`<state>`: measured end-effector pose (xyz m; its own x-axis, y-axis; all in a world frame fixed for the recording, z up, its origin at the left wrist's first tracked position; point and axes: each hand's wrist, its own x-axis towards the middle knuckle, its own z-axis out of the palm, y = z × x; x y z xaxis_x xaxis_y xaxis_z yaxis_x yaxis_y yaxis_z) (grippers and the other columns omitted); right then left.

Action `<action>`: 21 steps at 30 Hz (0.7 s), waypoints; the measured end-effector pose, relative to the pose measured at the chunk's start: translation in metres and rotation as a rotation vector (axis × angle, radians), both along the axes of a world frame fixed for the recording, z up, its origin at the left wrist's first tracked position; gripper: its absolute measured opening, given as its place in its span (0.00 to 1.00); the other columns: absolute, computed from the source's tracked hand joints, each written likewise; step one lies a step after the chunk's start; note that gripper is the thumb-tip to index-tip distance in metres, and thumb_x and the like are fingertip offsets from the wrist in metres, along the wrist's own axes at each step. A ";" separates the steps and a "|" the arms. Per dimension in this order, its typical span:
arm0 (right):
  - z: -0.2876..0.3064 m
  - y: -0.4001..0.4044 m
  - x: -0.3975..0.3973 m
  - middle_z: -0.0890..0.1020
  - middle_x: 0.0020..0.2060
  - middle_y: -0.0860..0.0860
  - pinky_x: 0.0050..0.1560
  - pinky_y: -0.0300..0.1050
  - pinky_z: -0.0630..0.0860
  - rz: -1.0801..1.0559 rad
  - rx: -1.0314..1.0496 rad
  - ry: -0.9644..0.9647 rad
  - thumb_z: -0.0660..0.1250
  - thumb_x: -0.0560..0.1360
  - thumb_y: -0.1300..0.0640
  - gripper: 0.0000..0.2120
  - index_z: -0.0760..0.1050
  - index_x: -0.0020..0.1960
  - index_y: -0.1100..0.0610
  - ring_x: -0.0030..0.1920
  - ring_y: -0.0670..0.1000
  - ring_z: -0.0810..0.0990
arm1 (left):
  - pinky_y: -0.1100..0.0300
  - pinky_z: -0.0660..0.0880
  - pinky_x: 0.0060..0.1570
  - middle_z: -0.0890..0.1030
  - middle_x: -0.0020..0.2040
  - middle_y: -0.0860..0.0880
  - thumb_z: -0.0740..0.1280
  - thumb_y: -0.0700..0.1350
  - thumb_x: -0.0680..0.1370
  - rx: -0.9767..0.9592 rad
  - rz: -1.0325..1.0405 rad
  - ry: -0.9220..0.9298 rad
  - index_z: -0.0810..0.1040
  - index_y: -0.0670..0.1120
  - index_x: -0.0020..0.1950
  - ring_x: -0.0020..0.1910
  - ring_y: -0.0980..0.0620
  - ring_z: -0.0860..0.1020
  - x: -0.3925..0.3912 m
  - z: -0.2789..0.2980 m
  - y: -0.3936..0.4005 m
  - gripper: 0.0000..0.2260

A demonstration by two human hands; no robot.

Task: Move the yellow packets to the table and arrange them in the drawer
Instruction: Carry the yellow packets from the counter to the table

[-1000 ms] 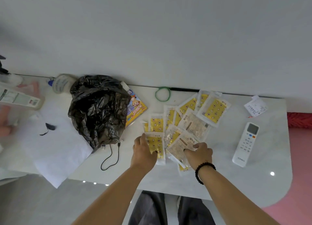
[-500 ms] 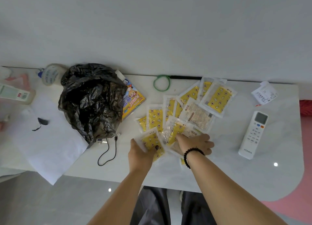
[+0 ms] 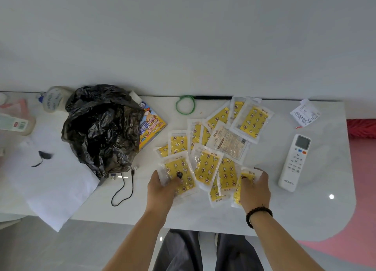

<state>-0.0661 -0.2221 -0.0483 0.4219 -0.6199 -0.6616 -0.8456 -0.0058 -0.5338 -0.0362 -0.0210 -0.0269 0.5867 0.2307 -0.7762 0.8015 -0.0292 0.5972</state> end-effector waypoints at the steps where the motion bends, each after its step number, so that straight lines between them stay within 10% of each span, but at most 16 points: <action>1: 0.000 -0.003 -0.002 0.75 0.38 0.52 0.33 0.43 0.70 0.034 -0.006 0.005 0.58 0.77 0.63 0.06 0.67 0.54 0.57 0.37 0.55 0.75 | 0.55 0.80 0.43 0.83 0.48 0.47 0.70 0.36 0.75 -0.009 -0.001 -0.007 0.76 0.48 0.53 0.47 0.48 0.82 0.002 0.001 -0.003 0.10; 12: 0.043 -0.027 0.018 0.84 0.47 0.55 0.48 0.56 0.81 -0.069 0.472 -0.306 0.68 0.75 0.55 0.06 0.79 0.51 0.55 0.48 0.55 0.84 | 0.55 0.81 0.48 0.84 0.52 0.50 0.66 0.35 0.77 -0.162 -0.119 -0.052 0.76 0.51 0.60 0.52 0.50 0.83 0.015 0.016 -0.034 0.15; 16: 0.056 -0.019 0.034 0.83 0.37 0.53 0.35 0.40 0.80 0.110 0.347 -0.333 0.66 0.76 0.55 0.06 0.78 0.46 0.57 0.36 0.48 0.82 | 0.46 0.78 0.57 0.85 0.54 0.50 0.64 0.43 0.80 -0.387 -0.110 0.024 0.78 0.53 0.62 0.54 0.49 0.83 0.023 0.027 -0.048 0.12; 21: 0.059 -0.001 0.042 0.80 0.42 0.56 0.40 0.48 0.75 0.182 0.294 -0.292 0.60 0.77 0.62 0.08 0.77 0.46 0.57 0.38 0.51 0.77 | 0.47 0.78 0.56 0.84 0.55 0.48 0.67 0.44 0.77 -0.481 -0.163 -0.005 0.77 0.50 0.62 0.55 0.47 0.82 0.028 0.028 -0.059 0.13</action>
